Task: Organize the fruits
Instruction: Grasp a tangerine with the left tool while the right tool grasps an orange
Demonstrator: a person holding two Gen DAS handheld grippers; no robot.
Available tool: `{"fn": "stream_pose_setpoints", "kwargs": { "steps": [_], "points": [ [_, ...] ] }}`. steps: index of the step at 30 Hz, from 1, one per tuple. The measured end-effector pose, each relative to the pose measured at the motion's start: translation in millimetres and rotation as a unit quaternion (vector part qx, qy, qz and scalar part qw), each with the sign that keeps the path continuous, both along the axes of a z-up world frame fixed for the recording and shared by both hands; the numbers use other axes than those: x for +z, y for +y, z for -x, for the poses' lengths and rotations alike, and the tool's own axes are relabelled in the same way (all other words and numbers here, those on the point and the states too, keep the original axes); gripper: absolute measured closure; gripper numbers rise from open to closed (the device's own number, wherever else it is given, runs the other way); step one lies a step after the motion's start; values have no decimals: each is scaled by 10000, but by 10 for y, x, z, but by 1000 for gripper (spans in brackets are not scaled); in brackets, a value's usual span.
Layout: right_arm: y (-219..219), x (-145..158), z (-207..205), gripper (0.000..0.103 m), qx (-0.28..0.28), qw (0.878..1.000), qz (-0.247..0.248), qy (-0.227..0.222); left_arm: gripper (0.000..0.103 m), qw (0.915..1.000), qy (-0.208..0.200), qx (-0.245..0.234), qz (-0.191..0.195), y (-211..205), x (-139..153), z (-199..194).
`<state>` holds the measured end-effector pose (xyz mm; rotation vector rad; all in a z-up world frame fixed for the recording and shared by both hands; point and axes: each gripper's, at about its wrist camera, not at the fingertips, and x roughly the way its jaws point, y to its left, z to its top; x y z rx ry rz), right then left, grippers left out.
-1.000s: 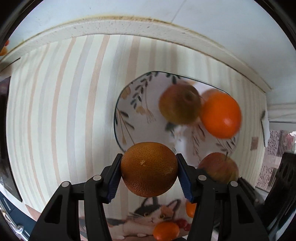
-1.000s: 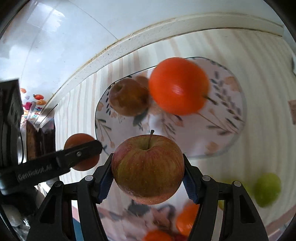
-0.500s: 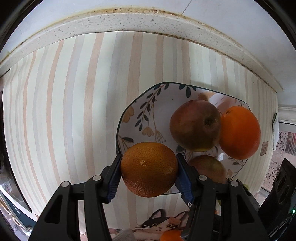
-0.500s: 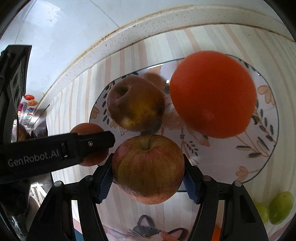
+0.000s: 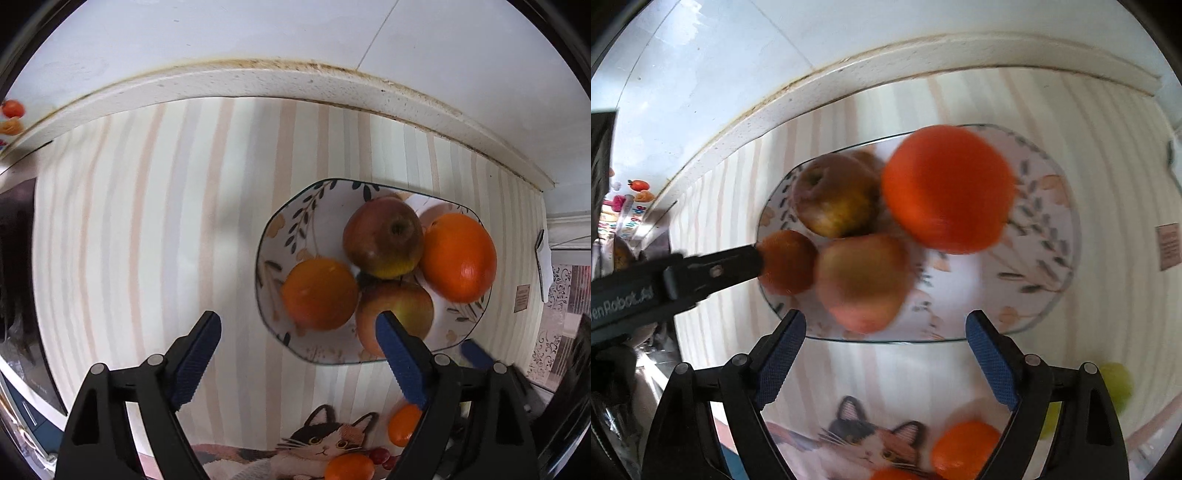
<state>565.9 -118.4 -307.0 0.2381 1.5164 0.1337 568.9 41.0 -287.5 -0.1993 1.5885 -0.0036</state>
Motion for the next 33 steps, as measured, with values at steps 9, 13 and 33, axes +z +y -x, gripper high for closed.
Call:
{"fn": "stream_pose_setpoints", "kwargs": {
  "steps": [9,13,33],
  "points": [
    [-419,325,283,12,-9,9988,384,-294,18,9985,-476,0,-268,-41,279,420],
    [-582,491,479,12,-38,9976,497,-483,18,9969,-686,-119,-368,-113,433,660],
    [-875,1550,1388,12,-207,9884,219,-1485,18,9861,-1607,-245,-345,-396,1205,1507]
  ]
}}
